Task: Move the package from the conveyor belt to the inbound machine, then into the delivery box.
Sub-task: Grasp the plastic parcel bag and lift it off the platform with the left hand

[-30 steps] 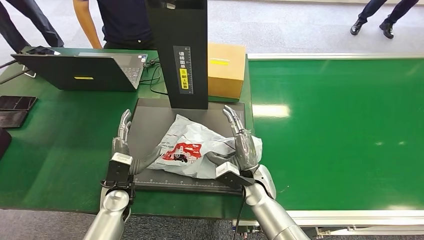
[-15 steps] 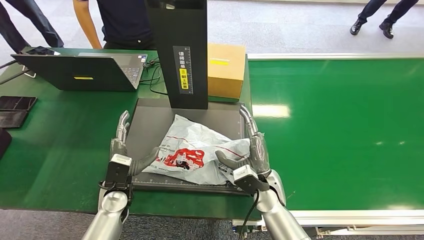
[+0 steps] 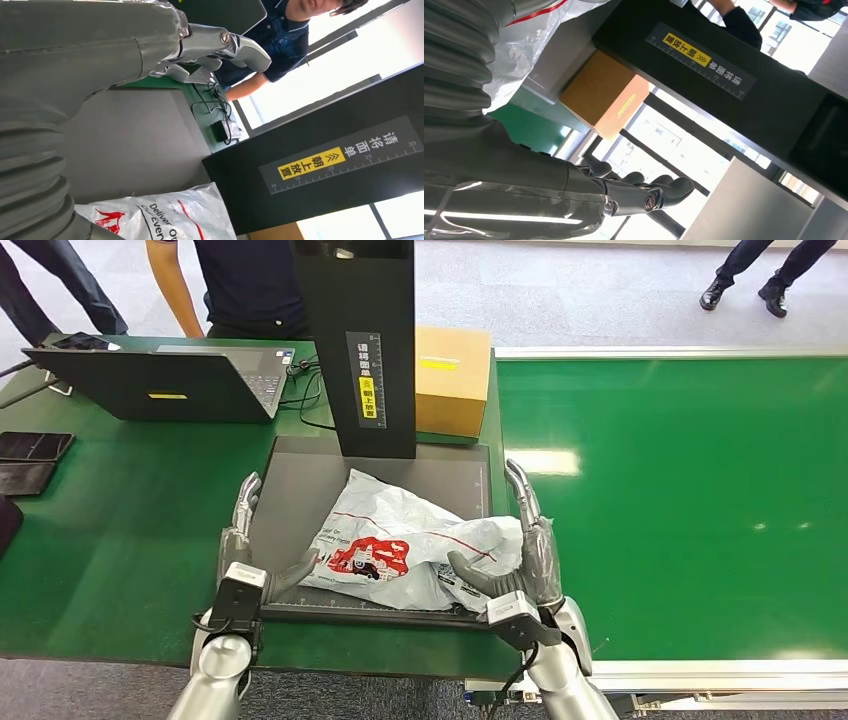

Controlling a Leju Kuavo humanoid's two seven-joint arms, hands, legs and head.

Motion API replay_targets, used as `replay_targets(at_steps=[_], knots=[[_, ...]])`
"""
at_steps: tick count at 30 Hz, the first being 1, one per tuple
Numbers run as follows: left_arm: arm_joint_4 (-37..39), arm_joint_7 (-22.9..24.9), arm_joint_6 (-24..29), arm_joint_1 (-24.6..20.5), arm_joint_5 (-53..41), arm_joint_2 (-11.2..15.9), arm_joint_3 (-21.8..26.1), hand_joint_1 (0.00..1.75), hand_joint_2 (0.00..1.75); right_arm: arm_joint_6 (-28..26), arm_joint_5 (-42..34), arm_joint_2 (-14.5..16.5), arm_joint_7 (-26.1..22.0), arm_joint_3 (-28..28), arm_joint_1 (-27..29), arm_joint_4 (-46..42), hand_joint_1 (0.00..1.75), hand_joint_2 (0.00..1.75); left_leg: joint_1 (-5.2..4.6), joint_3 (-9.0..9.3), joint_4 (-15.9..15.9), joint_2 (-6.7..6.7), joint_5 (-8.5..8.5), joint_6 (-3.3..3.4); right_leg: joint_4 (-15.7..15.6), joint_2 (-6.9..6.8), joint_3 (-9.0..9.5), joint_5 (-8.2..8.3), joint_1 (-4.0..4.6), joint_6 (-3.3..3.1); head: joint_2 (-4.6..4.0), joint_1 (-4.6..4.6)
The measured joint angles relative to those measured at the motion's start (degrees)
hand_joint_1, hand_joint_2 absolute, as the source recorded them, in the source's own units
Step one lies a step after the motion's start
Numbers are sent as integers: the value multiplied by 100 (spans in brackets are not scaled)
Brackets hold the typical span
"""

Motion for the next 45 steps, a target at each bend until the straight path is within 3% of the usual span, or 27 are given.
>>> replay_targets(at_steps=[8,17,34,45], knots=[[-141,11,-146,66,-108,0,50,0,175,99,37,0,-102,-134,297,-364,0,175,0,1,0,0,0,0,0,0,1,0,0,0,0,1],[-297,182,-777,21,-531,13,-40,0,175,163,-1,2,-144,-276,467,-493,0,175,0,2,0,0,0,0,0,0,1,0,0,0,0,1],[-143,680,-1858,-646,-1454,288,-779,0,175,420,-59,4,-185,-469,484,-530,0,175,0,1,0,0,1,-1,0,0,1,0,0,0,0,0],[275,767,-2652,-1015,-1463,517,-1176,0,175,455,-92,4,-187,-515,451,-507,0,175,0,2,0,0,1,-1,1,0,1,1,0,0,0,0]])
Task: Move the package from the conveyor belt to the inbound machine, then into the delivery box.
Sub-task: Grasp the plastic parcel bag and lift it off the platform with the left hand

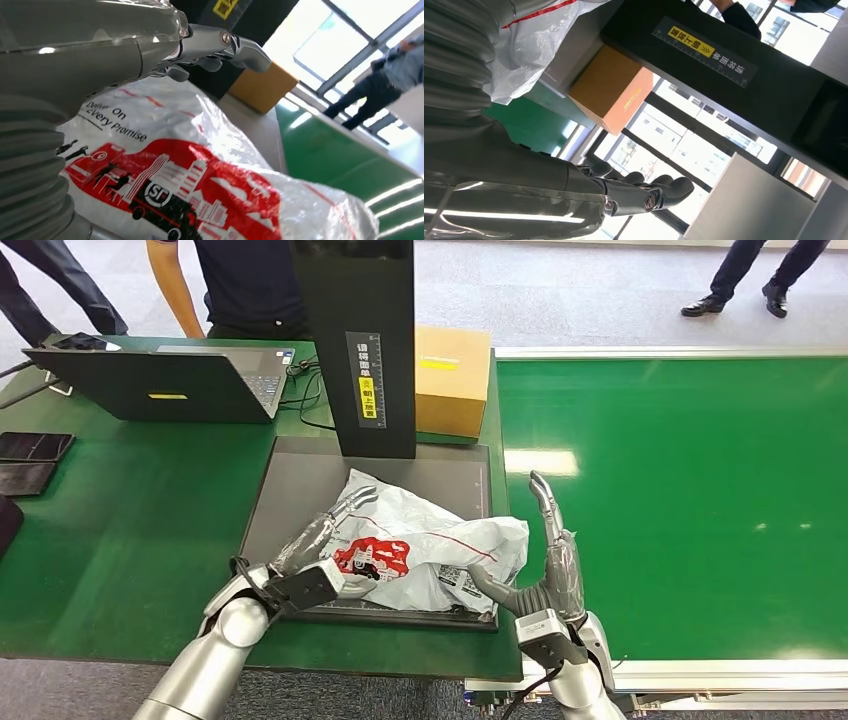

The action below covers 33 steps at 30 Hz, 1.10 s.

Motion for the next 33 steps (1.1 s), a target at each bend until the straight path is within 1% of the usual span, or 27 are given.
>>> replay_targets(at_steps=[8,18,19,20,22,23,24,28,33], knots=[[632,5,-239,-384,-10,92,-248,0,175,-30,-14,0,-3,-3,-9,9,0,175,0,-1,0,0,0,0,0,0,0,0,-1,0,0,0],[1651,107,-297,-958,-160,57,-579,0,175,-82,2,0,10,-12,-9,8,0,175,0,3,0,0,0,0,0,0,3,0,0,0,0,-1],[1770,120,-280,-1024,-180,45,-610,8,175,-88,2,0,10,-13,-8,8,0,175,0,4,0,0,0,0,0,0,5,0,0,0,0,0],[1882,129,-264,-1086,-193,37,-637,48,175,-91,3,0,10,-14,-8,8,0,175,0,5,0,0,0,0,0,0,6,0,0,0,0,0],[2066,131,-234,-1187,-204,22,-675,135,175,-93,3,0,11,-14,-8,8,0,175,0,8,0,0,0,0,0,0,9,0,-1,0,0,0],[2149,131,-210,-1229,-204,15,-690,171,175,-95,3,0,12,-14,-8,8,0,175,0,9,0,0,0,0,0,0,10,0,-1,0,0,0],[2232,131,-177,-1269,-204,8,-707,175,175,-97,3,0,12,-14,-8,8,0,175,0,10,0,0,0,0,0,0,12,0,-1,0,0,0],[2489,128,-41,-1420,-201,-4,-761,175,175,-101,3,0,12,-14,-5,8,0,175,0,21,0,0,0,0,0,0,23,0,-1,0,0,0],[2622,63,83,-1527,-97,-10,-767,175,175,-116,-5,0,11,-15,0,8,0,175,0,30,0,0,0,0,1,0,30,0,0,0,0,0]])
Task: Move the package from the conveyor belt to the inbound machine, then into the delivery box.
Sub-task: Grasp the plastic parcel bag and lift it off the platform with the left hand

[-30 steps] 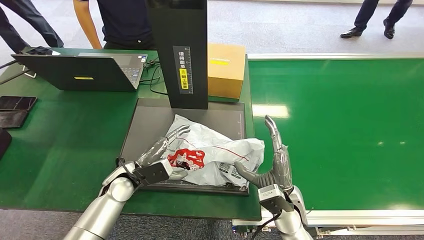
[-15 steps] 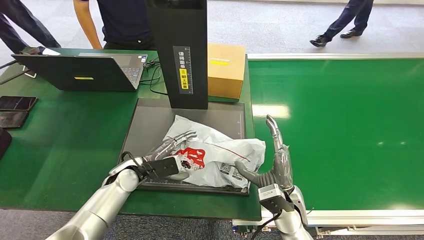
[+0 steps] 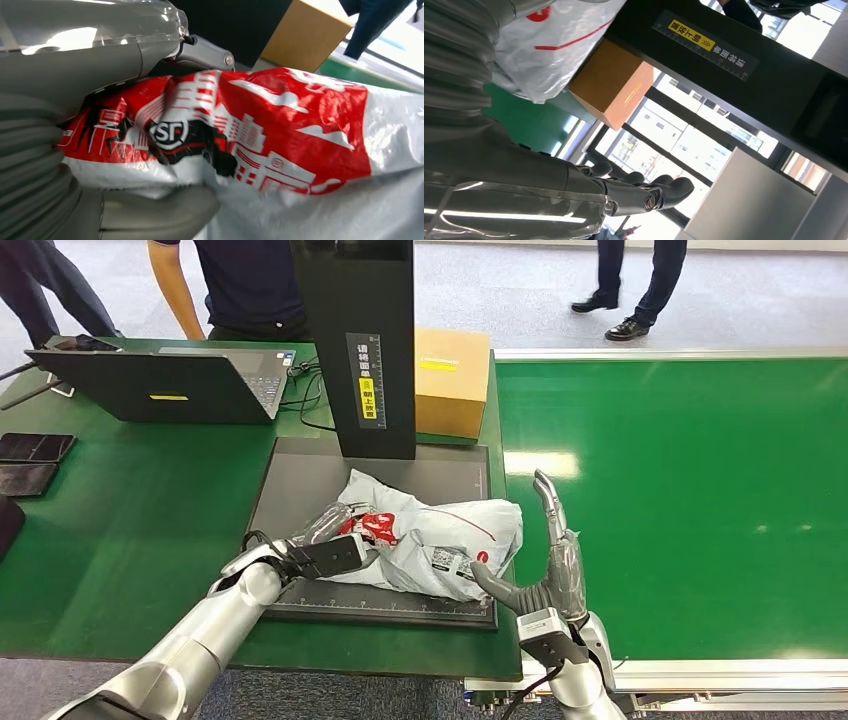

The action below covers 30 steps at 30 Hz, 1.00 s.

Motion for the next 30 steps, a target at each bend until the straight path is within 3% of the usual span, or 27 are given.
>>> replay_targets(at_steps=[11,30], knots=[[-77,-143,72,63,316,3,144,175,175,-83,-31,0,-3,-33,55,0,0,175,0,-2,0,0,0,0,1,0,-2,0,0,0,0,1],[-1720,86,598,939,760,67,1282,175,175,-49,47,3,-4,-49,172,-94,0,175,0,-25,0,2,0,0,2,1,-26,-1,0,0,0,0]])
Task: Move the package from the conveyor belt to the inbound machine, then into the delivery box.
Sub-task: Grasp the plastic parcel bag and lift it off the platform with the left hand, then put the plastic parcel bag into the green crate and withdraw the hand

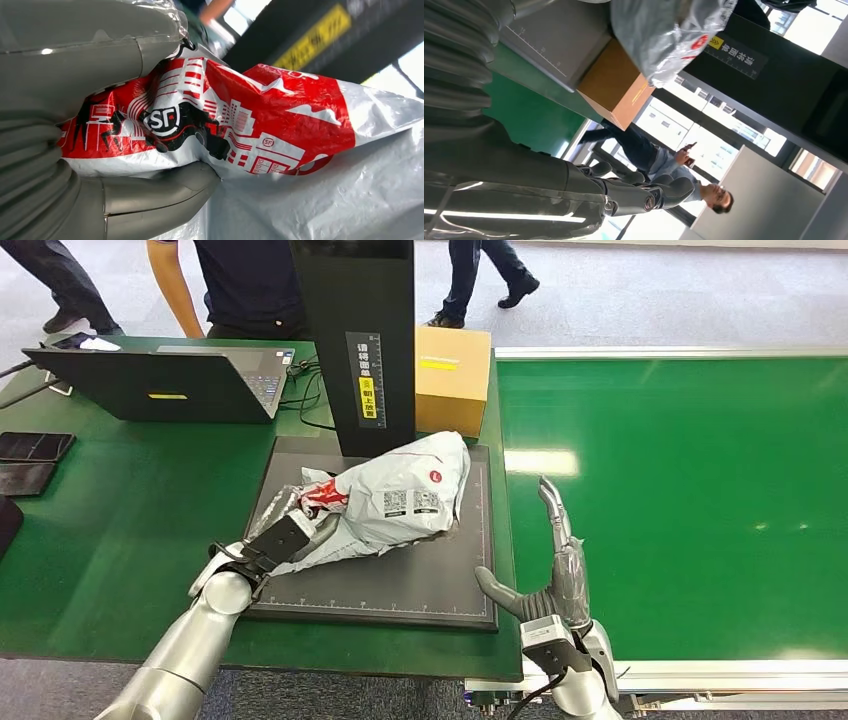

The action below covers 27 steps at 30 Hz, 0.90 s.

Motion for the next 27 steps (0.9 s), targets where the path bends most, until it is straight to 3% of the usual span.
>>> replay_targets(at_steps=[16,27], knots=[[-1095,80,1321,425,470,-153,1249,175,175,74,124,102,45,-27,1,-33,0,175,0,-4,0,0,0,0,0,0,-3,0,0,0,0,0],[-1120,21,2317,466,876,-196,2293,175,175,69,202,170,61,-55,-3,-33,0,175,1,-4,0,0,0,0,1,1,-5,0,1,-1,0,1]])
